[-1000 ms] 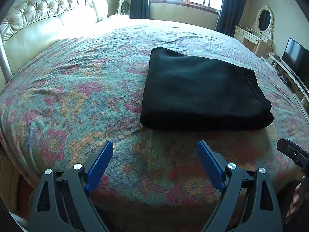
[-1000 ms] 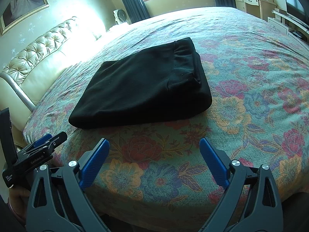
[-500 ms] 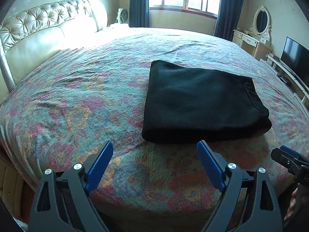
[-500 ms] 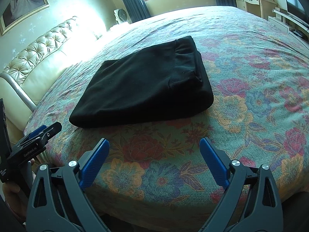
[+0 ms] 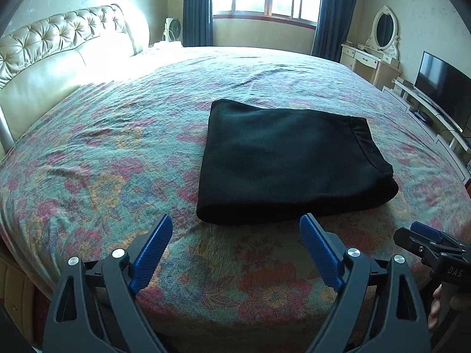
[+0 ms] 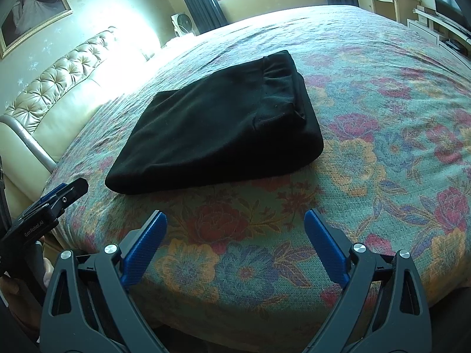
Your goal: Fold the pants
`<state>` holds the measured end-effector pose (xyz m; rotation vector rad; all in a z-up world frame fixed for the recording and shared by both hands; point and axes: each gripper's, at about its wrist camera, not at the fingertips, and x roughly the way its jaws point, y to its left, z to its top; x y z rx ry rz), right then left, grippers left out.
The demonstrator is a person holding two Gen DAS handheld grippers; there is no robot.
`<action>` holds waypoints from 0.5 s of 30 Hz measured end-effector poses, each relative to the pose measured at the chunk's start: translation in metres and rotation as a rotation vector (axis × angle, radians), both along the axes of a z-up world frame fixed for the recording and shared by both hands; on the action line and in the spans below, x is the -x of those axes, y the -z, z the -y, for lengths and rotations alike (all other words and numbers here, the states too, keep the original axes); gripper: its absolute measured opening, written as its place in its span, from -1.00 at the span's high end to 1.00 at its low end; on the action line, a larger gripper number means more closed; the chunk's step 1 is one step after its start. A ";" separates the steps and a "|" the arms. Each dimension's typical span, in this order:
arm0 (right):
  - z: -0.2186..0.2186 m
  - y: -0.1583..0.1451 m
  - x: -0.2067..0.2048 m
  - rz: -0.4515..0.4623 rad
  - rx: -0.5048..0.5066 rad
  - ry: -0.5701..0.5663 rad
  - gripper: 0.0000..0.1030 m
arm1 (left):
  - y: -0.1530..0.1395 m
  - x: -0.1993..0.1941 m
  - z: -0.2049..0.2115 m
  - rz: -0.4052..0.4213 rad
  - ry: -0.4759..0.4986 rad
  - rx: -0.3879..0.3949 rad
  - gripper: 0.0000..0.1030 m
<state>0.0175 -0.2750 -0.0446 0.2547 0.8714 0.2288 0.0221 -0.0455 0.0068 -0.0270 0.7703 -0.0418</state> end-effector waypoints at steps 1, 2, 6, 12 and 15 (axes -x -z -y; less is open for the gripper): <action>0.000 0.000 0.000 0.000 0.000 -0.001 -0.84 | -0.002 0.001 0.000 0.010 -0.006 -0.007 -0.69; 0.000 0.000 0.000 0.000 0.001 -0.001 -0.84 | -0.004 0.001 0.001 0.020 -0.009 -0.014 -0.69; -0.001 0.001 0.000 -0.003 -0.001 -0.005 -0.84 | -0.010 0.004 0.000 0.041 -0.030 -0.022 -0.69; -0.004 0.004 0.000 -0.014 -0.004 -0.011 -0.84 | -0.002 0.002 -0.006 -0.009 -0.162 -0.087 -0.69; -0.005 0.006 0.000 -0.021 -0.005 -0.014 -0.84 | 0.005 0.002 -0.009 -0.026 -0.146 -0.074 -0.69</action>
